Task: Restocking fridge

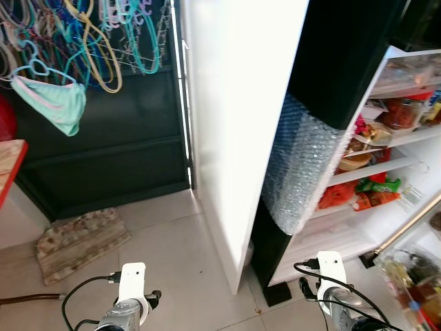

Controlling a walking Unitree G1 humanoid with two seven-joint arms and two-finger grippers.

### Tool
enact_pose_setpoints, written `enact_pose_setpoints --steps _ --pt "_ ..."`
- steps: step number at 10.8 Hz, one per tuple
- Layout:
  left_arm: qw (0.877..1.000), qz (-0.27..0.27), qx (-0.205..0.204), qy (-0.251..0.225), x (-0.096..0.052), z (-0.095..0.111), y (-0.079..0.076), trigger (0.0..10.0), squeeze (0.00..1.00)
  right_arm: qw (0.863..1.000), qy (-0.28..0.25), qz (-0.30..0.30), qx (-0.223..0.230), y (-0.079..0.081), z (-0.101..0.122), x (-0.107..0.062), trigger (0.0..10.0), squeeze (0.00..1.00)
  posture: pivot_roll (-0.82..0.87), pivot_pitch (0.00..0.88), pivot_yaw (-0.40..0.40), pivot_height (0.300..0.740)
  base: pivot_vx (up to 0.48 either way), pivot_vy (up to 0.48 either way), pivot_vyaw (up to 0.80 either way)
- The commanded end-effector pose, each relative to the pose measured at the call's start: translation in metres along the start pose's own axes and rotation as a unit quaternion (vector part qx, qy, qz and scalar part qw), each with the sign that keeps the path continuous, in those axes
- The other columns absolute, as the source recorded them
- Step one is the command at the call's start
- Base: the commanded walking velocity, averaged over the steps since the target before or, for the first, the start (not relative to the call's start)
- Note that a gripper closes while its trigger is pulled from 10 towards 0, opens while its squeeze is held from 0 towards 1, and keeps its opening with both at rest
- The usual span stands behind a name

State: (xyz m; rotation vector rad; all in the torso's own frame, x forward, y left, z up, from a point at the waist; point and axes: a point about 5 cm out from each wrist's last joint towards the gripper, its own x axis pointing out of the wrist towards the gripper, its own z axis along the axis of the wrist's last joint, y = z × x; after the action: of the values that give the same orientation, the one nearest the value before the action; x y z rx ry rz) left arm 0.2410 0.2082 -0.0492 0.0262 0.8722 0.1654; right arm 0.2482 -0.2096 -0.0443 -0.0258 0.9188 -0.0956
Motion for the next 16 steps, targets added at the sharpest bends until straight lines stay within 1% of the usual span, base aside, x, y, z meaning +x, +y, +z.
enact_pose_setpoints --steps 1,3,4,5,8,16 --pt "1.0 -0.001 0.004 0.011 -0.0005 -0.0059 0.0012 10.0 0.0 1.0 0.0 -0.003 0.002 -0.0029 -0.001 -0.0003 10.0 0.0 -0.07 0.0 0.014 0.74 0.0 0.277 0.0" --pt "1.0 -0.003 0.01 0.011 -0.0006 -0.0066 0.0016 10.0 0.0 1.0 0.001 -0.002 0.002 -0.0023 -0.0022 -0.0003 10.0 0.0 -0.07 0.0 0.019 0.74 0.0 0.287 0.0" --pt "1.0 -0.003 0.011 0.011 -0.0006 -0.0067 0.0018 10.0 0.0 1.0 0.002 -0.002 0.002 -0.0021 -0.0026 -0.0003 10.0 0.0 -0.07 0.0 0.021 0.74 0.0 0.266 -0.49" --pt "1.0 -0.003 0.013 0.011 -0.0006 -0.0069 0.0022 10.0 0.0 1.0 0.003 -0.002 0.001 -0.0018 -0.003 -0.0003 10.0 0.0 -0.07 0.0 0.023 0.74 0.0 0.251 -0.63" --pt "0.999 -0.008 0.028 0.013 -0.0006 -0.0068 0.0036 10.0 0.0 1.0 0.007 0.0 -0.003 -0.0004 -0.0039 -0.0002 10.0 0.0 -0.08 0.0 0.031 0.74 0.0 0.0 -0.76" --pt "0.999 -0.009 0.029 0.013 -0.0004 -0.0047 0.0043 10.0 0.0 1.0 0.007 0.001 0.0 0.0004 -0.0019 0.0 10.0 0.0 -0.07 0.0 0.026 0.74 0.0 0.0 -0.76"
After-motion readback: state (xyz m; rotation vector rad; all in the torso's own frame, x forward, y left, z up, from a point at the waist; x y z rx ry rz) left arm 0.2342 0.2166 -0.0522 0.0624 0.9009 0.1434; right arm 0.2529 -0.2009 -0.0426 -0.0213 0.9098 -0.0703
